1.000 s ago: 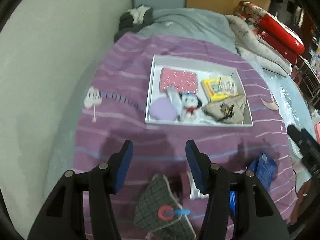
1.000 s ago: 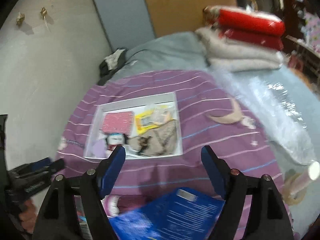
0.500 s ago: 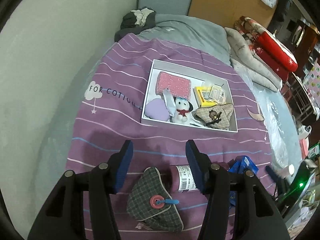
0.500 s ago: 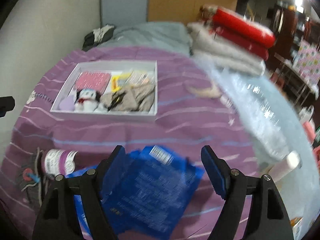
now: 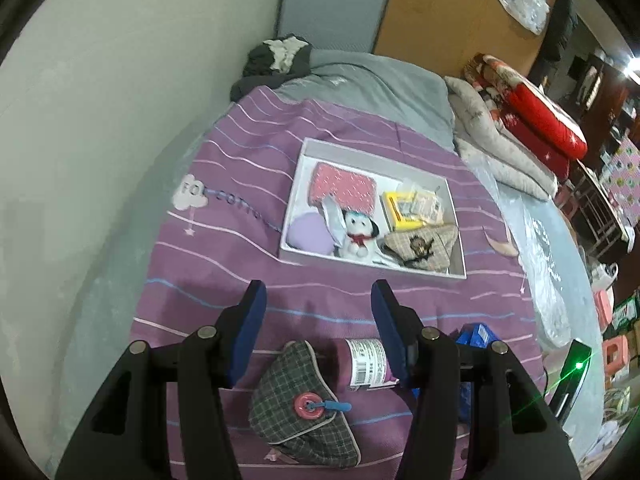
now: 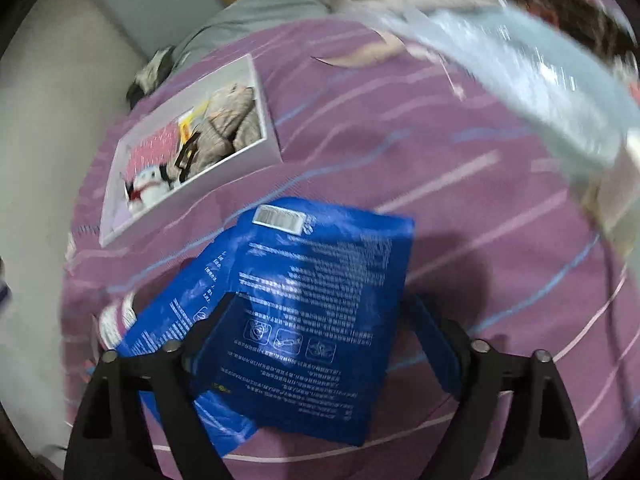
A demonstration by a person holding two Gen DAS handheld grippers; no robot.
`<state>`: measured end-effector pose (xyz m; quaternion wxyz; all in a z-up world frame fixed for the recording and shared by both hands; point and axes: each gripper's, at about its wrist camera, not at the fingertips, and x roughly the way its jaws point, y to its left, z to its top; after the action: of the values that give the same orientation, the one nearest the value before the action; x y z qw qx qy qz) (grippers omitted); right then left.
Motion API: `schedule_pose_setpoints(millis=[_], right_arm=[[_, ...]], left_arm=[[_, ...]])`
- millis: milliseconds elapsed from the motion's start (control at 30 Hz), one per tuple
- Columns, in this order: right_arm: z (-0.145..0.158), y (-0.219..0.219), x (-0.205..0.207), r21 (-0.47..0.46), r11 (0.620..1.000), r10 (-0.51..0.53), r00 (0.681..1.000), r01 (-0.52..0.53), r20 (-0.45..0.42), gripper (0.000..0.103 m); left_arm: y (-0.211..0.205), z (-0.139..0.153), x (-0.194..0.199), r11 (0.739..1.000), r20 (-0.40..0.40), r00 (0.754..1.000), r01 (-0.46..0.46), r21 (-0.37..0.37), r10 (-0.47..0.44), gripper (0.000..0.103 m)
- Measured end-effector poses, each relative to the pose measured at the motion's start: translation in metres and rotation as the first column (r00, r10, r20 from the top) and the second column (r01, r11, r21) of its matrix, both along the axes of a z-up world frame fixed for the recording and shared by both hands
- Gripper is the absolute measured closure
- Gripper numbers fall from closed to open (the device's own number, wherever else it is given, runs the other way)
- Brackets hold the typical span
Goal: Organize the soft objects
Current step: 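Grasp the green plaid pouch with left tool while right tool grasps the blue packet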
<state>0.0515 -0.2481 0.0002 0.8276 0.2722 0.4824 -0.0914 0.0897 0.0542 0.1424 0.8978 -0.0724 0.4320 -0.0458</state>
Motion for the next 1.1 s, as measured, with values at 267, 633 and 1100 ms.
schedule_pose_setpoints(millis=[267,633,1100], right_arm=[[-0.009,0.015,-0.017,0.016,0.999,-0.031,0.997,0.03,0.072,0.0],[-0.018,0.017,-0.008,0.062,0.99,-0.13,0.986,0.124,0.107,0.0],[-0.026,0.013,-0.015,0.098,0.988,-0.133,0.979,0.118,0.155,0.0]], left_arm=[[-0.029,-0.052,-0.018,0.987,-0.077,0.996,0.044,0.152,-0.033,0.047],[-0.022,-0.065,-0.053,0.991,0.025,0.996,-0.09,0.104,0.088,0.043],[-0.019,-0.137,-0.044,0.989,-0.144,0.982,-0.109,0.097,0.122,0.013]])
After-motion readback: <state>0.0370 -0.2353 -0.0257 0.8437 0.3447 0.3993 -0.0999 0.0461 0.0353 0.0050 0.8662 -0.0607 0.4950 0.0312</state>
